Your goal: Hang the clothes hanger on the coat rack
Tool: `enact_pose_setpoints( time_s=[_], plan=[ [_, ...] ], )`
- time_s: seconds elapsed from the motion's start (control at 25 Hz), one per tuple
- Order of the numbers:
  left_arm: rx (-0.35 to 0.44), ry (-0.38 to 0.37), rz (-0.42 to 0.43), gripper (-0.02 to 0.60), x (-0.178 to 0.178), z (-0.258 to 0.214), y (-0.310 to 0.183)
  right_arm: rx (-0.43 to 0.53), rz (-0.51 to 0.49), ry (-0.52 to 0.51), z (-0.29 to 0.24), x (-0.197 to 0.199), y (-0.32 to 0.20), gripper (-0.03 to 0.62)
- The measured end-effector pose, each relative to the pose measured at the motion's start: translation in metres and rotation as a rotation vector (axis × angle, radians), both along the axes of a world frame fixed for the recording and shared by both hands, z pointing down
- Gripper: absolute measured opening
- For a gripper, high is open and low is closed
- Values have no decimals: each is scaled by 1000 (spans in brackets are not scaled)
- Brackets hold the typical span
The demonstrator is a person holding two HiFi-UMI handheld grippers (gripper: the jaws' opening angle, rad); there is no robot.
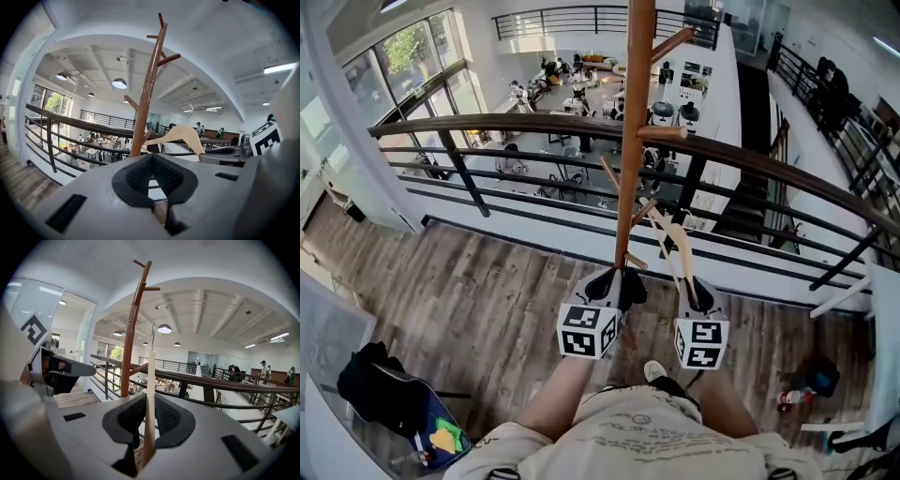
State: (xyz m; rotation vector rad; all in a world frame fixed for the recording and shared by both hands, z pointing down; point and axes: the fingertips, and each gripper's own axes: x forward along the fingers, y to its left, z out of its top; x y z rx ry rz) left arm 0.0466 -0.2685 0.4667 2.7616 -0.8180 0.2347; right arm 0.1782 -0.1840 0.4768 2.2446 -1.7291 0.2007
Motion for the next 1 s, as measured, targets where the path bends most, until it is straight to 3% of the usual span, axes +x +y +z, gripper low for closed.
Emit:
enact_pose_setpoints(
  time_s=[1.0],
  plan=[
    [-34, -44, -213, 5, 33, 2, -21, -59, -270, -29, 24, 33, -58, 51]
  ],
)
